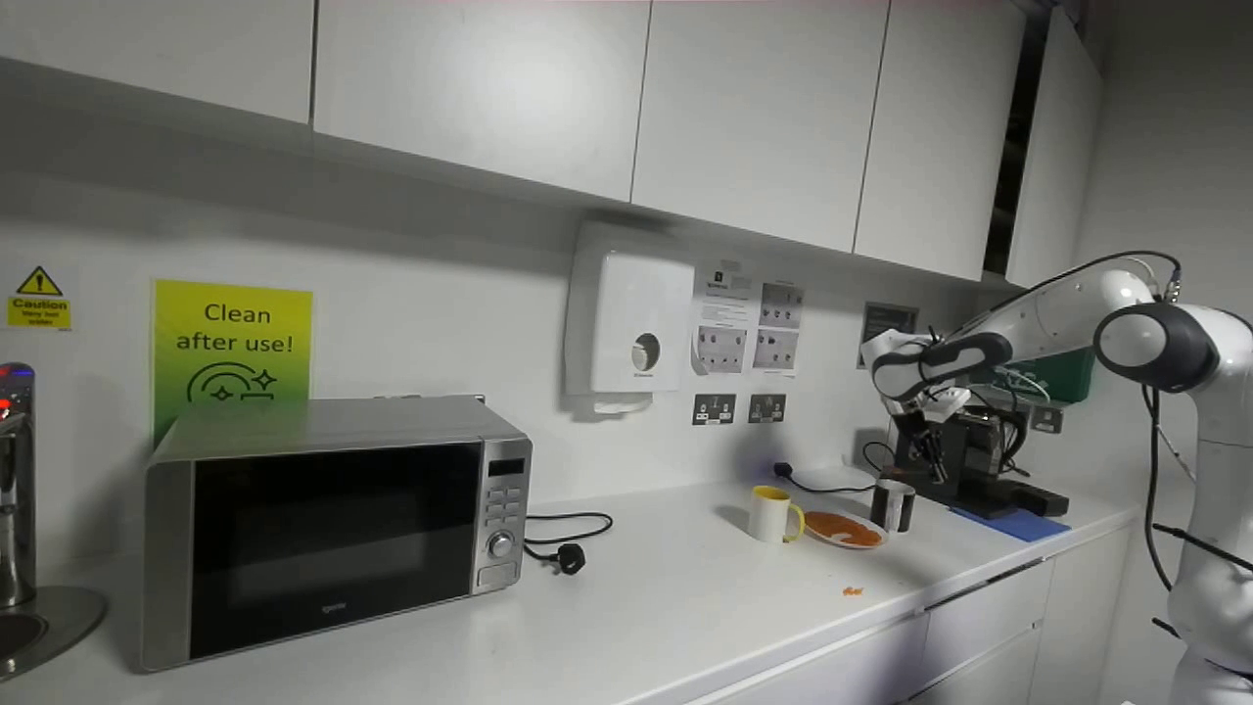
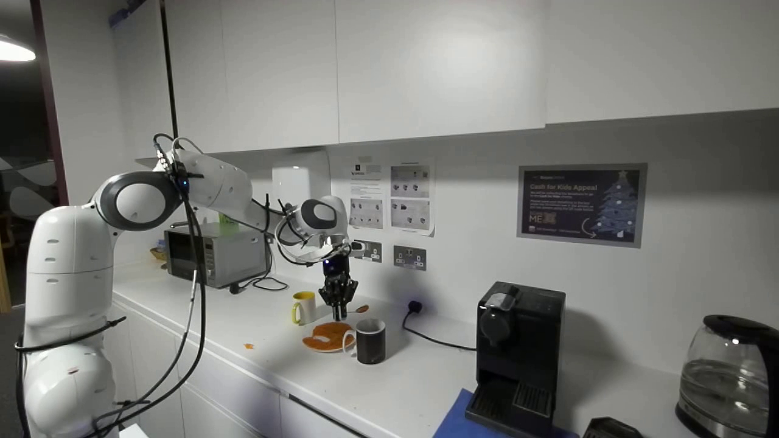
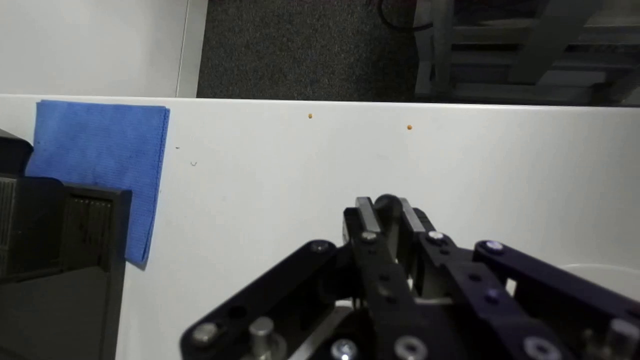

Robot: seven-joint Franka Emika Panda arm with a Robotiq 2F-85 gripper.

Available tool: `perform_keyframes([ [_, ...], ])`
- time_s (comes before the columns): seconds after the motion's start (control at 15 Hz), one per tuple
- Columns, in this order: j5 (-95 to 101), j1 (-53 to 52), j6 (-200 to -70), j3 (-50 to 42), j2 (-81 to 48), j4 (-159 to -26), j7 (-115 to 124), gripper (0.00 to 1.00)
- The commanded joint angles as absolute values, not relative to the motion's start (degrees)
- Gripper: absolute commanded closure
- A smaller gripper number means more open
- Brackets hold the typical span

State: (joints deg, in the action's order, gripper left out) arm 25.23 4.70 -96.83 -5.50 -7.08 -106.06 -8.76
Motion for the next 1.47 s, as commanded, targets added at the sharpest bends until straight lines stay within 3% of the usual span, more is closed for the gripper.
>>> perform_keyframes([
  [0.0,22.65,6.02,-98.77,-5.95,-7.06,-105.94,-12.34,0.97],
  [1.4,17.67,9.04,-101.74,-7.24,-12.45,-104.79,-18.85,0.97],
])
